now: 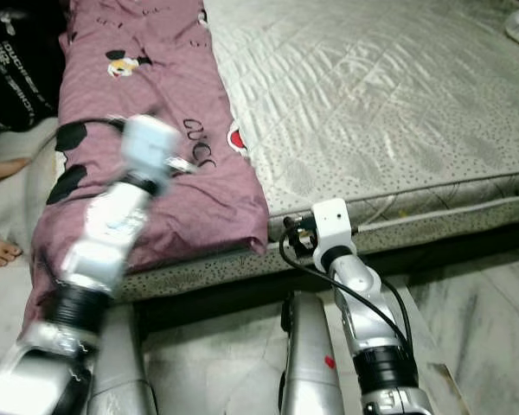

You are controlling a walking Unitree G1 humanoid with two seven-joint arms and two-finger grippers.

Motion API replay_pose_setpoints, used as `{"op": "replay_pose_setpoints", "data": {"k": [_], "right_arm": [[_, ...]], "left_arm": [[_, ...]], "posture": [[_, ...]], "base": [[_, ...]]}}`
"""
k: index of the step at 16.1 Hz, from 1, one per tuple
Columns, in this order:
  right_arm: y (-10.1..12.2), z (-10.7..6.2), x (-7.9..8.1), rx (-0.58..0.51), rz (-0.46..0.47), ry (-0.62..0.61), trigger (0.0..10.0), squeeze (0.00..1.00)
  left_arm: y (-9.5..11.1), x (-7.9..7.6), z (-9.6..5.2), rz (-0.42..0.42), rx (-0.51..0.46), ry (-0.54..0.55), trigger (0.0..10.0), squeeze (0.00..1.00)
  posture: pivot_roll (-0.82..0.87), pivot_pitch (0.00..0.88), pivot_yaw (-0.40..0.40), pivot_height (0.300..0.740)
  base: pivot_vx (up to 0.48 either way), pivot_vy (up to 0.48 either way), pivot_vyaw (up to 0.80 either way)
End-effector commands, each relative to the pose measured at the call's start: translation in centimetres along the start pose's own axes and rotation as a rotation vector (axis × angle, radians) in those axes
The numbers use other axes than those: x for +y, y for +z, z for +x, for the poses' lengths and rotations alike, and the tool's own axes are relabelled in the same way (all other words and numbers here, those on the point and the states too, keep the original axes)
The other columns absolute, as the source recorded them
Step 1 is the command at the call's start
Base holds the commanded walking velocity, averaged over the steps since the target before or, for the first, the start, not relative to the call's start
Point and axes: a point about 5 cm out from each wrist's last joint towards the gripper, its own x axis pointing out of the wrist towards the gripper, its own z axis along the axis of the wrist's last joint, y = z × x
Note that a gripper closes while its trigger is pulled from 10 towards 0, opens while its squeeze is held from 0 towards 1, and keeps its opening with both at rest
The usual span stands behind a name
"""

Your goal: Clean up the room

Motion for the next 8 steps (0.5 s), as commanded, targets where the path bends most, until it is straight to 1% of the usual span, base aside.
{"op": "replay_pose_setpoints", "data": {"k": [1, 2, 3, 4, 5, 6, 7, 8], "right_arm": [[0.3, -0.1, -0.4, -0.02, 0.002, -0.005, 10.0, 0.0], [0.4, -0.2, -0.5, -0.025, 0.002, -0.006, 10.0, 0.0], [0.6, -0.5, -0.9, -0.043, 0.007, -0.011, 10.0, 0.0], [0.7, -1.2, -1.5, -0.059, 0.01, -0.022, 10.0, 0.0], [0.6, -1.9, -2.0, -0.066, 0.01, -0.03, 10.0, 0.0], [0.1, -3.4, -2.6, -0.055, -0.004, -0.033, 10.0, 0.0], [-0.6, -4.9, -3.0, -0.031, -0.021, -0.039, 10.0, 0.0], [-1.2, -5.8, -3.3, -0.008, -0.027, -0.052, 10.0, 0.0]], "left_arm": [[-2.2, 1.4, 0.0, -0.074, 0.118, 0.081, 10.0, 0.0], [-3.1, 2.4, 0.0, -0.107, 0.168, 0.138, 10.0, 0.0], [-4.5, 3.9, -0.2, -0.155, 0.249, 0.222, 10.0, 0.0], [-5.9, 5.2, -0.7, -0.187, 0.337, 0.288, 10.0, 0.0], [-6.6, 5.7, -0.9, -0.183, 0.386, 0.291, 10.0, 0.0], [-6.8, 5.7, -0.7, -0.177, 0.398, 0.25, 10.0, 0.0], [-6.9, 5.3, -0.4, -0.178, 0.413, 0.205, 10.0, 0.0], [-7.0, 4.9, -0.2, -0.169, 0.426, 0.181, 10.0, 0.0]], "posture": [[-0.02, 0.032, -0.034, 0.49], [-0.03, 0.031, -0.034, 0.49], [-0.04, 0.032, -0.033, 0.49], [-0.06, 0.036, -0.032, 0.49], [-0.07, 0.042, -0.031, 0.49], [-0.1, 0.067, -0.028, 0.49], [-0.11, 0.083, -0.021, 0.49], [-0.13, 0.093, -0.015, 0.49]], "base": [[0.0, 0.0, 0.0], [0.0, 0.0, 0.0], [0.0, 0.0, 0.0], [0.0, 0.0, 0.0], [0.0, 0.0, 0.0], [0.0, 0.0, 0.0], [0.0, 0.0, 0.0], [0.0, 0.0, 0.0]]}}
